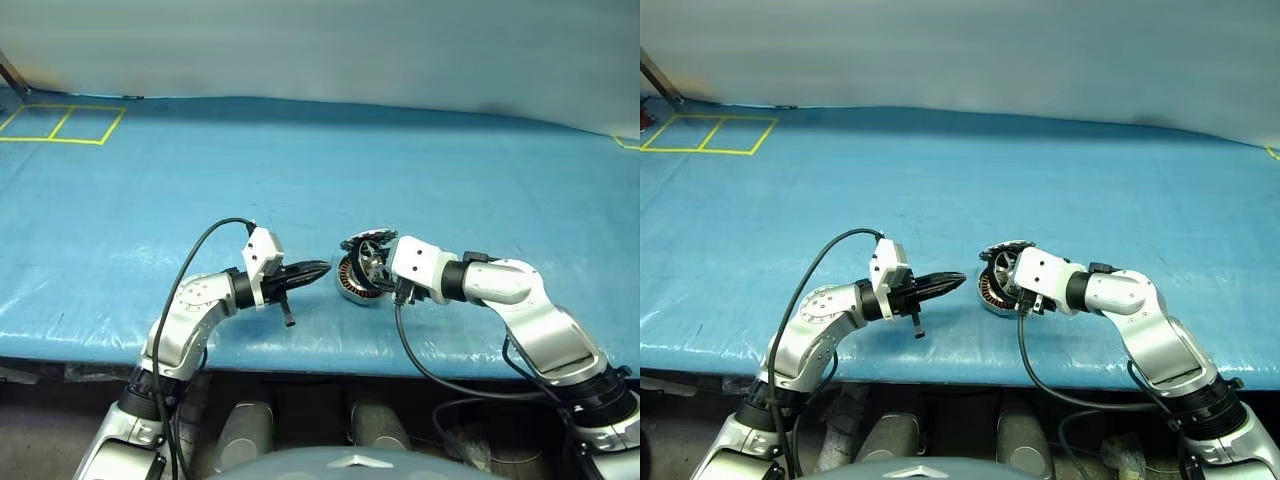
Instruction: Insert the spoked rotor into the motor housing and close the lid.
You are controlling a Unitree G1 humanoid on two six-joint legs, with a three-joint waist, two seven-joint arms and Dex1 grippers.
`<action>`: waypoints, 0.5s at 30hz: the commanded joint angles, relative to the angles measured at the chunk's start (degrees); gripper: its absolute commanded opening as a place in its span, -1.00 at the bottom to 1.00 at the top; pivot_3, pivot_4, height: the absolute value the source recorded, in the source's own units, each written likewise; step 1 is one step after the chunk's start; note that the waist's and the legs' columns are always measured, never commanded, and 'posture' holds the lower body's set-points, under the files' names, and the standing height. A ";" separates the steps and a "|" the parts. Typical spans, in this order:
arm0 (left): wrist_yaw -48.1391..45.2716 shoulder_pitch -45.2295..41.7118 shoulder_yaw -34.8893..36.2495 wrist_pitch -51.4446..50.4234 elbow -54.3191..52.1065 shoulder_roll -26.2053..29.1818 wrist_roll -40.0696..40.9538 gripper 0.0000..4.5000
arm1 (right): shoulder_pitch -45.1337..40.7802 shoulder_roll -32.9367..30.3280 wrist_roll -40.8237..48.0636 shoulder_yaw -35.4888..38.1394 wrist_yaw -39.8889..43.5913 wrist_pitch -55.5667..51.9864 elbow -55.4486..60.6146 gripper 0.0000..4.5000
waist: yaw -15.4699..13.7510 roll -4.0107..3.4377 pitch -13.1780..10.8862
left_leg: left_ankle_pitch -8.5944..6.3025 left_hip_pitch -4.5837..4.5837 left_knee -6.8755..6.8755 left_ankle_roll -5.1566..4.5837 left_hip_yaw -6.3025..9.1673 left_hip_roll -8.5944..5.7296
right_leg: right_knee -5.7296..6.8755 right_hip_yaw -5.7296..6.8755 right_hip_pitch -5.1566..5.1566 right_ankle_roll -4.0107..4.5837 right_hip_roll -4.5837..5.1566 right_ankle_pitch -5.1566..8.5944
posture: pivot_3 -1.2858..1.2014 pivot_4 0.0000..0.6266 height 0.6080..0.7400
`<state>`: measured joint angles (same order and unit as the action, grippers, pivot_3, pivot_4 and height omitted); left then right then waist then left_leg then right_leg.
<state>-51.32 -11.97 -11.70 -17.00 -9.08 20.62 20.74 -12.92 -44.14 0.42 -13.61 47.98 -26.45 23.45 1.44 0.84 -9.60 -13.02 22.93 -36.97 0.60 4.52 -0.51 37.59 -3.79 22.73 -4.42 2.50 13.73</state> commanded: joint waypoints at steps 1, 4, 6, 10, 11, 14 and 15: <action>-0.43 -0.04 0.35 1.44 -0.14 -0.06 0.16 -1.00 | -1.53 -1.07 -1.61 0.22 0.45 1.88 0.12 -0.16 | -0.03 0.00 0.00 | 0.00 0.00 0.00 0.00 0.00 0.00 | 0.00 0.00 0.00 -0.07 0.00 -0.09 | 0.03 -0.52 1.00; -0.47 0.16 0.44 1.73 0.10 0.03 0.09 -1.00 | -1.29 -2.26 -2.39 0.12 1.42 2.71 -0.22 -0.16 | -0.02 -0.01 0.00 | 0.00 0.01 0.01 0.00 0.00 0.00 | 0.00 0.00 0.01 -0.07 0.00 -0.10 | 0.03 -0.52 1.00; -0.49 0.29 0.44 1.88 0.14 0.10 0.04 -1.00 | -1.33 -2.28 -2.44 0.63 1.29 2.82 -0.37 -0.16 | -0.06 0.00 0.00 | 0.00 0.01 0.01 0.00 0.00 0.00 | 0.00 0.00 0.01 -0.07 0.00 -0.10 | 0.03 -0.52 1.00; -0.38 0.19 0.45 2.14 0.54 0.01 -0.04 -1.00 | -1.38 -2.32 -2.86 0.43 1.63 3.05 -0.59 -0.16 | -0.09 0.00 0.00 | 0.00 0.01 -0.01 0.00 0.00 0.00 | 0.00 0.00 0.01 -0.08 0.00 -0.11 | 0.03 -0.52 1.00; -0.36 0.13 0.42 2.24 0.67 -0.04 -0.06 -1.00 | -1.37 -2.13 -2.97 0.27 1.59 3.09 -0.80 -0.16 | -0.09 0.00 0.00 | 0.00 0.01 -0.01 0.00 0.00 0.00 | 0.00 0.00 0.01 -0.08 0.00 -0.11 | 0.03 -0.52 1.00; -0.32 -0.10 0.29 2.56 1.03 -0.22 -0.21 -1.00 | -1.19 -1.94 -4.30 -0.63 1.07 3.57 -1.72 -0.16 | -0.09 0.00 0.00 | 0.00 0.01 -0.01 0.00 0.00 0.00 | 0.00 0.00 0.01 -0.08 0.00 -0.11 | 0.03 -0.52 1.00; -0.37 -0.14 0.29 2.67 1.15 -0.24 -0.25 -1.00 | -1.10 -1.85 -4.30 -0.67 1.14 3.56 -1.88 -0.16 | -0.09 0.00 0.00 | 0.00 0.01 -0.02 0.00 0.00 0.00 | 0.00 0.00 0.01 -0.09 0.00 -0.12 | 0.03 -0.52 1.00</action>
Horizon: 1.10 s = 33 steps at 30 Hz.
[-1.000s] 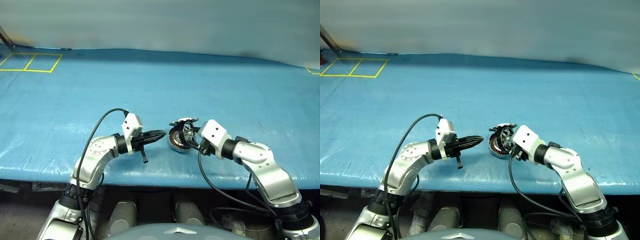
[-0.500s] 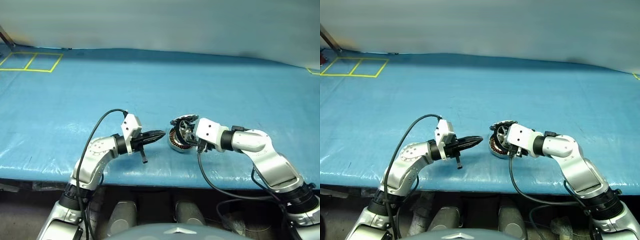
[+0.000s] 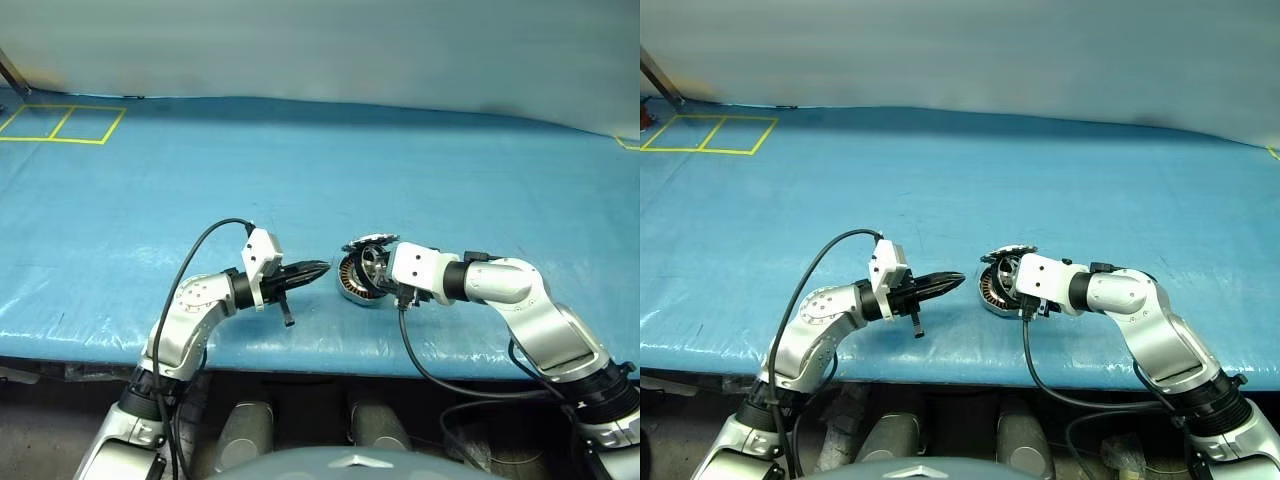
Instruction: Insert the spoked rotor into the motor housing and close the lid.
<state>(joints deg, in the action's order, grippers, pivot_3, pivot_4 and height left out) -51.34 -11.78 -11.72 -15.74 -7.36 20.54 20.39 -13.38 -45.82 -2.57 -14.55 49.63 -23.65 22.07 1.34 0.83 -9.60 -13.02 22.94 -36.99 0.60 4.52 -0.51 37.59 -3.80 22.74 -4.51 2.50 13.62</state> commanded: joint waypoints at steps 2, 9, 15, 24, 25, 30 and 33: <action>-0.41 -0.41 0.35 1.60 -0.28 -0.16 0.03 -1.00 | -0.47 0.19 -1.31 0.61 -0.78 1.20 -0.86 -0.16 | 0.00 0.00 0.00 | 0.00 0.00 -0.01 0.00 0.00 0.00 | 0.00 0.00 0.00 0.00 0.00 0.00 | 0.03 -0.52 1.00; -0.40 -0.22 0.34 1.71 -0.03 -0.11 0.01 -1.00 | 0.47 -0.09 -0.79 1.17 -0.03 -0.62 0.60 0.65 | 0.00 0.00 0.00 | 0.00 0.00 -0.01 0.00 0.00 0.00 | 0.00 0.00 0.00 0.00 0.00 0.00 | 0.03 -0.52 1.00; -0.49 -0.36 0.35 1.76 0.17 -0.09 -0.01 -1.00 | 0.42 0.84 4.24 3.80 1.88 -2.55 4.84 0.65 | 0.11 0.00 0.00 | 0.00 0.00 0.03 0.00 0.01 0.00 | 0.00 0.00 0.00 0.00 0.00 0.00 | 0.03 -0.52 1.00; -0.24 -0.39 0.32 2.29 0.84 -0.36 -0.25 -1.00 | 1.30 3.67 11.37 8.59 0.08 -6.11 7.54 0.65 | 0.04 0.00 0.00 | 0.00 0.00 0.01 0.00 0.01 0.01 | 0.00 0.01 0.00 -0.01 -0.01 0.00 | 0.03 -0.52 1.00; -0.18 -0.36 0.29 2.34 0.83 -0.39 -0.25 -1.00 | 1.77 4.04 11.87 8.55 -0.09 -6.49 7.52 0.48 | 0.01 0.00 0.00 | 0.00 0.00 0.02 0.00 0.02 0.01 | 0.00 0.01 0.00 -0.01 -0.01 0.00 | 0.03 -0.52 1.00; 0.11 -0.21 0.38 2.41 0.64 -0.44 -0.19 -1.00 | 4.97 5.90 12.77 7.57 -1.98 -8.46 6.77 -0.20 | -0.02 -0.01 -0.01 | -0.01 0.01 0.03 -0.02 0.02 0.00 | -0.01 0.01 0.00 0.14 0.00 -0.08 | 0.03 -0.52 1.00; 0.25 -0.05 0.50 2.32 0.46 -0.36 -0.13 -1.00 | 5.67 7.59 13.17 8.28 -4.20 -8.60 5.59 -0.65 | 0.16 -0.01 -0.01 | -0.01 0.00 0.01 -0.01 -0.01 0.01 | -0.01 0.00 0.00 0.09 0.00 -0.06 | 0.03 -0.52 1.00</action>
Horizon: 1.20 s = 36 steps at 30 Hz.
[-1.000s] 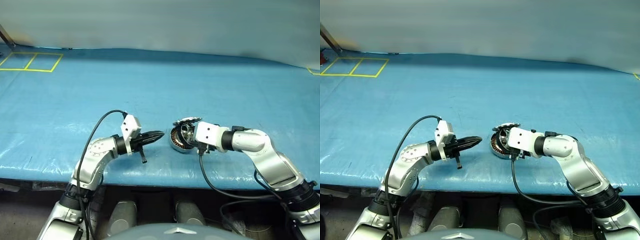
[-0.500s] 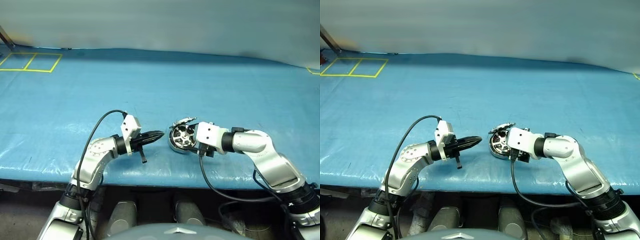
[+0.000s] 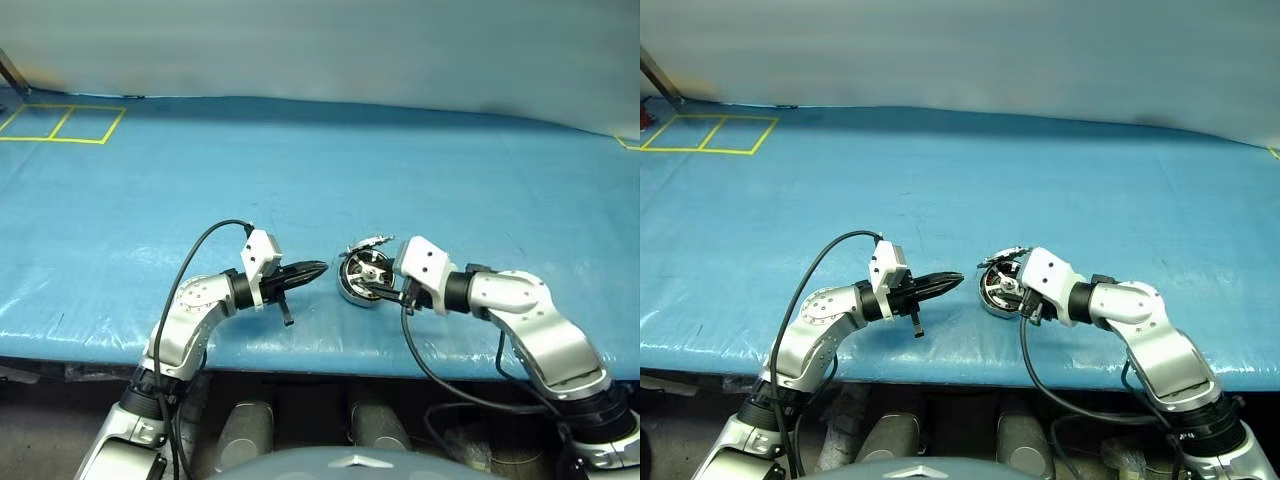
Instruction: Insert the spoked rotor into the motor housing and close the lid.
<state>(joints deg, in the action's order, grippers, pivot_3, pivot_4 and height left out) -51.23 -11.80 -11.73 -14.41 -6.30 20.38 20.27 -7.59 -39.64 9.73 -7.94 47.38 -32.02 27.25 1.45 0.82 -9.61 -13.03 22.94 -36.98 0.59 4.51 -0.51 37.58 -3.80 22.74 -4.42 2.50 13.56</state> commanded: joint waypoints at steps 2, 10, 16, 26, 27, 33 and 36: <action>0.18 0.03 0.51 0.92 -0.67 -0.15 -0.04 -1.00 | -0.94 4.42 2.69 3.71 -4.51 -0.94 -0.52 -0.78 | 0.08 0.00 0.00 | 0.00 -0.01 -0.01 0.01 0.00 0.03 | 0.01 0.01 0.00 -0.11 -0.02 0.07 | 0.03 -0.52 1.00; 0.12 -0.68 0.16 0.61 -0.50 -0.26 -0.15 -1.00 | -1.83 5.44 0.87 -0.37 -5.55 -1.01 -2.73 -0.78 | 0.01 -0.02 -0.01 | 0.00 0.00 0.01 0.00 0.02 -0.01 | 0.01 -0.01 0.00 -0.03 -0.01 0.00 | 0.03 -0.52 1.00; 0.18 -0.90 -0.11 0.44 -0.62 -0.52 -0.15 -1.00 | -2.76 6.64 -3.32 -4.44 -7.37 1.87 -7.39 -0.78 | 0.26 -0.03 0.00 | 0.01 -0.03 0.01 0.01 -0.01 0.01 | 0.01 0.00 0.00 -0.09 -0.02 0.05 | 0.03 -0.52 1.00; 1.01 -0.33 -0.13 -0.17 -1.50 -0.45 -0.20 -1.00 | -4.93 12.15 -3.15 -5.24 -9.28 1.83 -13.05 -0.78 | 0.40 -0.02 0.01 | 0.03 -0.14 -0.07 0.03 -0.01 0.02 | 0.03 -0.03 -0.12 -0.16 -0.03 0.04 | 0.03 -0.52 1.00; 1.12 -0.30 -0.14 -0.20 -1.55 -0.42 -0.21 -1.00 | -4.94 12.21 -3.28 -5.37 -9.24 1.93 -13.38 -0.78 | 0.40 -0.03 0.01 | 0.03 -0.15 -0.06 0.03 0.00 0.02 | 0.04 -0.03 -0.12 -0.15 -0.03 0.04 | 0.03 -0.52 1.00; 1.58 0.00 -0.21 0.04 -1.70 -0.37 -0.35 -1.00 | -6.52 15.55 -1.59 -2.63 -12.28 -0.24 -16.17 -0.78 | 0.57 -0.03 0.01 | 0.03 -0.20 -0.04 0.03 0.00 0.03 | 0.04 -0.02 -0.15 -0.12 -0.03 0.06 | 0.03 -0.52 1.00; 1.58 -0.10 -0.17 0.10 -1.55 -0.35 -0.38 -1.00 | -7.70 17.66 -2.01 -1.34 -14.96 -0.03 -17.51 -0.78 | 0.57 -0.03 0.01 | 0.03 -0.22 -0.07 0.03 0.00 0.03 | 0.05 -0.02 -0.18 -0.10 -0.03 0.10 | 0.03 -0.52 1.00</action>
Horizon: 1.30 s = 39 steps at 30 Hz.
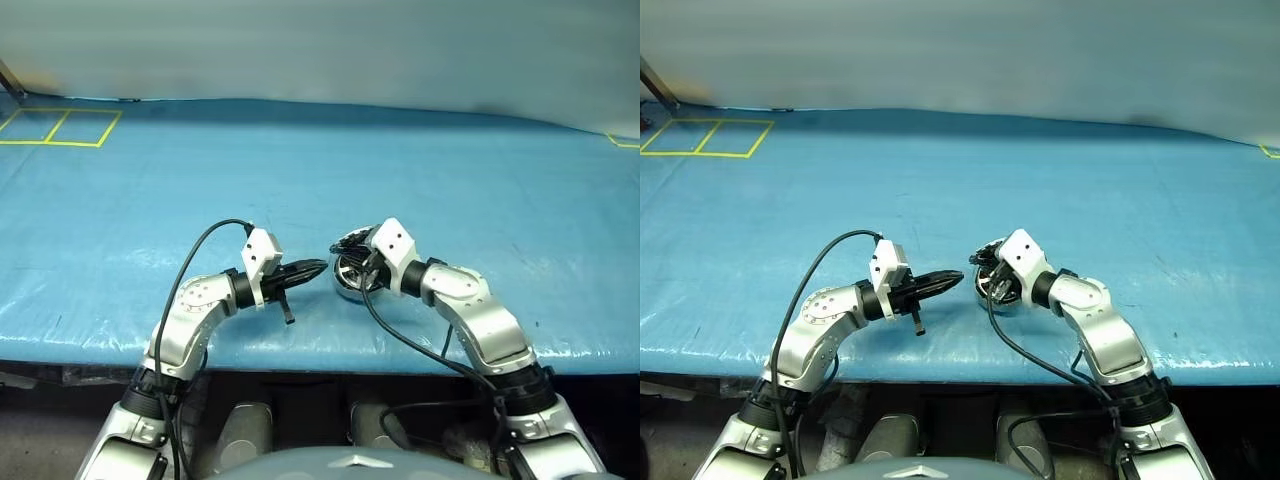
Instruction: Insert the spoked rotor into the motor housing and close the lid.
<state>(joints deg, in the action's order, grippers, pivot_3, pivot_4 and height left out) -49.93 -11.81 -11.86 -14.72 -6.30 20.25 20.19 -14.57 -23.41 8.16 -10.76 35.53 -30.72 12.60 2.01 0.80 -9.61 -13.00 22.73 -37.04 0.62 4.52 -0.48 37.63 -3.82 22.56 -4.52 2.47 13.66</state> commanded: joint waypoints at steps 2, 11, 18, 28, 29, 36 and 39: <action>0.34 -0.28 -0.05 0.55 -1.30 -0.19 -0.51 -1.00 | -2.05 3.08 -1.38 2.39 -6.10 -0.96 -4.62 -0.78 | 0.10 0.00 0.00 | 0.00 -0.02 -0.01 0.00 -0.02 0.00 | 0.00 -0.03 0.00 0.01 0.00 0.00 | 0.03 -0.52 1.00; 0.64 -0.48 0.02 0.75 -0.78 -0.44 -1.32 -1.00 | 0.23 1.27 4.62 0.81 1.98 -2.51 0.89 -0.78 | 0.02 -0.01 -0.01 | -0.05 0.14 0.17 -0.07 0.04 -0.04 | -0.01 -0.01 0.16 0.19 0.01 -0.13 | 0.03 -0.52 1.00; 0.66 0.12 0.09 0.79 -1.02 -0.36 -1.46 -1.00 | 1.36 2.09 6.67 4.71 0.11 -1.38 2.26 -0.78 | 0.07 -0.06 -0.04 | -0.05 0.21 0.23 -0.06 0.03 -0.04 | 0.00 -0.01 0.26 0.20 0.00 -0.11 | 0.03 -0.52 1.00; 0.25 0.34 0.00 1.45 -0.92 -0.54 -1.40 -1.00 | 9.00 -2.64 2.07 2.44 -1.77 1.96 9.04 -0.78 | -0.09 -0.06 -0.06 | -0.05 0.23 0.23 -0.06 0.04 -0.06 | -0.03 0.00 0.25 0.11 0.02 -0.04 | 0.03 -0.52 1.00; 0.26 0.22 0.04 1.60 -0.74 -0.56 -1.48 -1.00 | 9.75 -2.09 2.04 2.41 -2.47 2.28 8.72 -0.78 | -0.09 -0.06 -0.06 | -0.05 0.23 0.23 -0.06 0.01 -0.05 | -0.04 -0.01 0.25 0.11 0.02 -0.04 | 0.03 -0.52 1.00; -0.09 -0.66 0.00 1.70 -0.15 -0.77 -1.57 -1.00 | 11.39 -0.05 -0.06 2.32 -5.90 3.36 5.36 -0.78 | 0.05 -0.07 -0.06 | -0.03 0.20 0.13 -0.03 -0.01 -0.01 | 0.01 -0.01 0.24 -0.08 0.00 0.06 | 0.03 -0.52 1.00; -0.17 -0.99 0.16 1.64 0.06 -0.78 -1.60 -1.00 | 11.74 -1.28 -2.84 0.31 -6.12 3.82 4.12 -0.78 | 0.02 -0.06 -0.05 | -0.03 0.19 0.04 -0.03 -0.02 -0.03 | -0.01 -0.03 0.17 -0.09 0.01 0.07 | 0.03 -0.52 1.00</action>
<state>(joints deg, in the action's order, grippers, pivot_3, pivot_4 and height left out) -50.00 -12.12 -12.08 -14.15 -5.60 19.67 18.55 -3.22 -24.05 7.04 -10.07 30.14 -26.71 18.05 2.03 0.73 -9.66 -13.03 22.92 -37.03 0.59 4.49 -0.52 37.61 -3.85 22.72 -4.55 2.48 13.76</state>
